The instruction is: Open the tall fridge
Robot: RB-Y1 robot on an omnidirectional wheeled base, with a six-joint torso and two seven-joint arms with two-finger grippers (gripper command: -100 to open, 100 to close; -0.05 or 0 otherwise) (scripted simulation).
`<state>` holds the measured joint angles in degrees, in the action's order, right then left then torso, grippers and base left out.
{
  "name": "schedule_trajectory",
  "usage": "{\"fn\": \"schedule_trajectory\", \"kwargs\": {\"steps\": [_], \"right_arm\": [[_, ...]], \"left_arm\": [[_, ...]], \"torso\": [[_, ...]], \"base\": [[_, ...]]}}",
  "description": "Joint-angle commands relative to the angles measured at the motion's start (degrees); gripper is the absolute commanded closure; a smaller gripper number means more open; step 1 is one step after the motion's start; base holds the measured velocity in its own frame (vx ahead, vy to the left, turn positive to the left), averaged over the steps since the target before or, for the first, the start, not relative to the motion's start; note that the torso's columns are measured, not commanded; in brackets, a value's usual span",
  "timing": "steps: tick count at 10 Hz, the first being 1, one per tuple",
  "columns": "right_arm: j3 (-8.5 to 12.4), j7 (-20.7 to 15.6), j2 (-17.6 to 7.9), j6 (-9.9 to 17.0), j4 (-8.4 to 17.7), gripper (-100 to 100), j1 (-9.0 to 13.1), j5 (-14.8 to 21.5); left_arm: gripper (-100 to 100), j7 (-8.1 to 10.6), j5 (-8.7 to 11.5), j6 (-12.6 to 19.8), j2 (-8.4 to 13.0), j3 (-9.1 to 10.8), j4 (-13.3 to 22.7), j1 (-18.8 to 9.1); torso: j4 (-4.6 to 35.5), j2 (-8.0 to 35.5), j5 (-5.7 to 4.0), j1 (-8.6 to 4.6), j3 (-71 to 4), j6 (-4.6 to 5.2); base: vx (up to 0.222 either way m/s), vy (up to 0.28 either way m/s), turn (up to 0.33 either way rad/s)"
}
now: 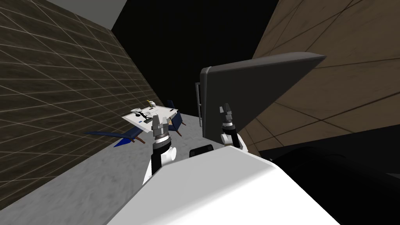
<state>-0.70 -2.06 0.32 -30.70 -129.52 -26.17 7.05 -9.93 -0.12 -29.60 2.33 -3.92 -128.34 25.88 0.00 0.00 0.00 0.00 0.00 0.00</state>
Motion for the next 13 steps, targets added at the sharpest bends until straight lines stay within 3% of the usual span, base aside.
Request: {"fn": "schedule_trajectory", "kwargs": {"steps": [1,9,10,13], "right_arm": [[0.0,0.0,0.0,0.0,0.0,0,0.0,0.0],[0.0,0.0,0.0,0.0,0.0,0,0.0,0.0],[-0.1,-0.3,-1.6,0.5,0.3,-100,0.1,0.8],[-0.5,-1.8,-4.9,2.7,1.6,-100,0.5,3.9]], "left_arm": [[0,0.00,0.0,0.0,0.0,0.00,0.0,0.0],[0,0.00,0.0,0.0,0.0,0.00,0.0,0.0],[0,0.00,0.0,0.0,0.0,0.00,0.0,0.0],[0,0.00,0.0,0.0,0.0,0.00,0.0,0.0]], "torso": [[2.3,2.3,0.00,0.00,-4.7,0.00],[35.4,35.4,0.00,0.00,-70.7,0.00],[39.6,39.6,0.00,0.00,-79.2,0.00],[42.2,42.2,0.01,0.02,-84.5,0.00]], "base": [[0.000,0.000,0.000],[0.000,0.000,0.000],[0.009,0.005,0.012],[0.010,0.016,0.026]]}}
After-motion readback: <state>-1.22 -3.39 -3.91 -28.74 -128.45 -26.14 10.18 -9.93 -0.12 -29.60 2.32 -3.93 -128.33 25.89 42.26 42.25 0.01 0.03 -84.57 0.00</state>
